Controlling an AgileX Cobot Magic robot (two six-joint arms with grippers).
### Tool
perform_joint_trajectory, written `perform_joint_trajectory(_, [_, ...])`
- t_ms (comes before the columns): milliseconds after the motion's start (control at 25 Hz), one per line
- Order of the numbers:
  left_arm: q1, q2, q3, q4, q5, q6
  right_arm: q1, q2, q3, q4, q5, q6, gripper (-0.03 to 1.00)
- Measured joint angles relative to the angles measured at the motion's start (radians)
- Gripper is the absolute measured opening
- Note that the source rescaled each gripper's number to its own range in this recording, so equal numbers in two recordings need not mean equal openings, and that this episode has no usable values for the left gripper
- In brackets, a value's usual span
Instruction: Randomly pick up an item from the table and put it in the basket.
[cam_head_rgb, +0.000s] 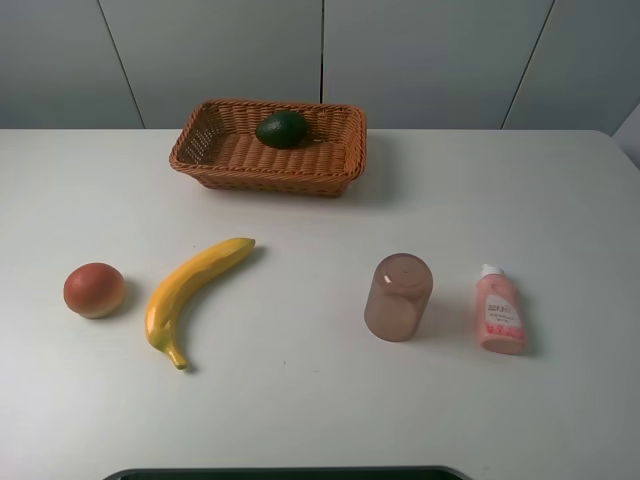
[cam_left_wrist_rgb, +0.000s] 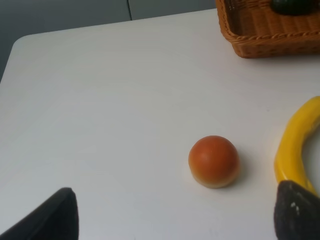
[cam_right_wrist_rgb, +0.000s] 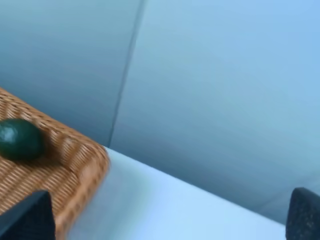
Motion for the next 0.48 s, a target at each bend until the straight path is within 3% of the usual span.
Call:
perform_joint_trajectory(160, [0.000, 0.000, 0.000, 0.000, 0.000, 0.000, -0.129, -0.169, 0.078, 0.088, 0.101, -0.112, 1.00])
perform_joint_trajectory(480, [0.000, 0.000, 0.000, 0.000, 0.000, 0.000, -0.296, -0.537, 0.341, 0.117, 0.191, -0.148, 1.00])
